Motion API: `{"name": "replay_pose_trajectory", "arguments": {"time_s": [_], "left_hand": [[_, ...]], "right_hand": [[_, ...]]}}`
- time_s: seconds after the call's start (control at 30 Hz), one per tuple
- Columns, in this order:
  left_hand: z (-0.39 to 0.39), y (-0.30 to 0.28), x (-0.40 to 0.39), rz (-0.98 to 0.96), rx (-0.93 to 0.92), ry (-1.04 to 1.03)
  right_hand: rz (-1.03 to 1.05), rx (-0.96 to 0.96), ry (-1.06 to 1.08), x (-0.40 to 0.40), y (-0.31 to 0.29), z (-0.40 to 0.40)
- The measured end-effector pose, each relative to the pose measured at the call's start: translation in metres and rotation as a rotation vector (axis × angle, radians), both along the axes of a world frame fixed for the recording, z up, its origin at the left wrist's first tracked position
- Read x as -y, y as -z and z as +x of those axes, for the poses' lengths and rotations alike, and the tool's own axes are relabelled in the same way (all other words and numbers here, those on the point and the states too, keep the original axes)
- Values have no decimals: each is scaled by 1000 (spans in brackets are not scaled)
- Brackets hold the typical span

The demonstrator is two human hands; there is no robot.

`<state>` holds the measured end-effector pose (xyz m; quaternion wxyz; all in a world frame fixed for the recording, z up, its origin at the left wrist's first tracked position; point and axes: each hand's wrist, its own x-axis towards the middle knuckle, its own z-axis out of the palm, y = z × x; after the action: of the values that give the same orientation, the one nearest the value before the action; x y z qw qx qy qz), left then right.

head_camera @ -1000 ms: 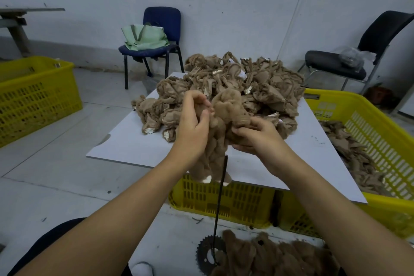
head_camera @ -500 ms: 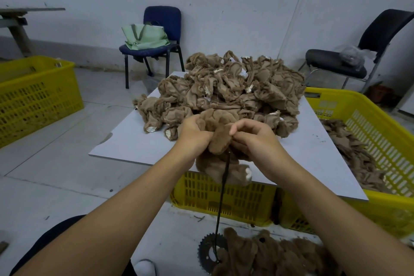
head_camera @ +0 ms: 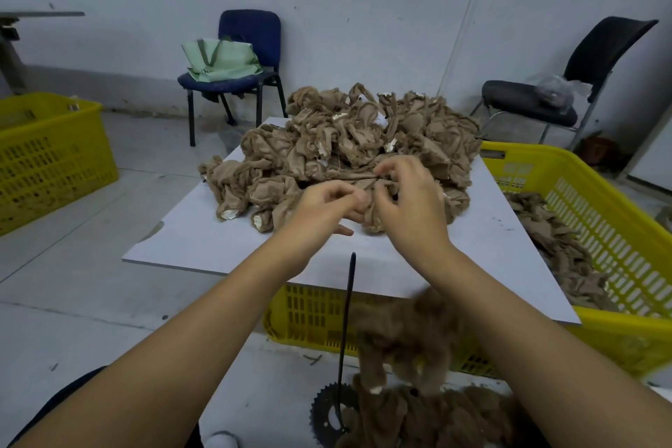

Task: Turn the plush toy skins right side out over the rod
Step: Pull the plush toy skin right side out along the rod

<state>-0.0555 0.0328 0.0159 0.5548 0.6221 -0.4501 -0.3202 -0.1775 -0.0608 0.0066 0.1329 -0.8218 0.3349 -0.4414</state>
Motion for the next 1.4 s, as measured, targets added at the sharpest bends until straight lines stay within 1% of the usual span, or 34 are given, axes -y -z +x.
{"name": "replay_pose_trajectory", "arguments": {"time_s": [0.03,0.1,0.13,0.2,0.27,0.33,0.5,0.6,0.63,0.7,0.77,0.87,0.9,0.93,1.0,1.03,1.1,1.17,1.23,1.3,1.33,1.4], "left_hand": [[2,0,4,4,-44,-69],[4,3,13,37,-132,-172],[6,6,19,58,-188,-199],[10,11,29,108,-296,-227],[14,19,39,162,-379,-241],[17,28,49,212,-446,-263],[11,48,75,318,-522,-283],[13,50,82,342,-514,-274],[16,51,81,346,-484,-247],[28,55,74,389,-353,-158],[43,61,65,430,-222,-76],[57,69,55,391,-104,-103],[59,70,54,371,-73,-116],[59,71,54,357,-61,-115],[55,73,54,359,-32,-77],[52,75,54,363,-12,-51],[45,79,54,315,-4,-18],[37,81,53,159,-76,-13],[30,81,55,-4,-183,-21],[25,79,55,-71,-250,-42],[23,79,56,-78,-245,-54],[21,79,56,-69,-159,-77]], "right_hand": [[62,-89,-31,10,4,4],[267,-248,-87,29,18,11],[366,-317,-115,36,28,13],[490,-439,-186,49,49,17],[586,-537,-233,59,68,21],[688,-569,-212,68,80,28],[759,-612,-63,86,89,46],[725,-657,-18,86,89,52],[716,-624,-16,86,89,53],[703,-512,-37,84,86,53],[704,-345,-43,82,83,53],[835,122,-71,73,69,51],[863,250,-73,71,63,52],[864,334,-57,68,58,52],[855,440,-15,62,50,52],[881,495,-28,59,45,51],[1016,619,-140,53,34,50],[1172,722,-299,51,22,46],[1299,773,-420,52,13,42],[1398,809,-465,52,9,40],[1434,837,-464,51,9,38],[1471,895,-453,50,12,32]]}}
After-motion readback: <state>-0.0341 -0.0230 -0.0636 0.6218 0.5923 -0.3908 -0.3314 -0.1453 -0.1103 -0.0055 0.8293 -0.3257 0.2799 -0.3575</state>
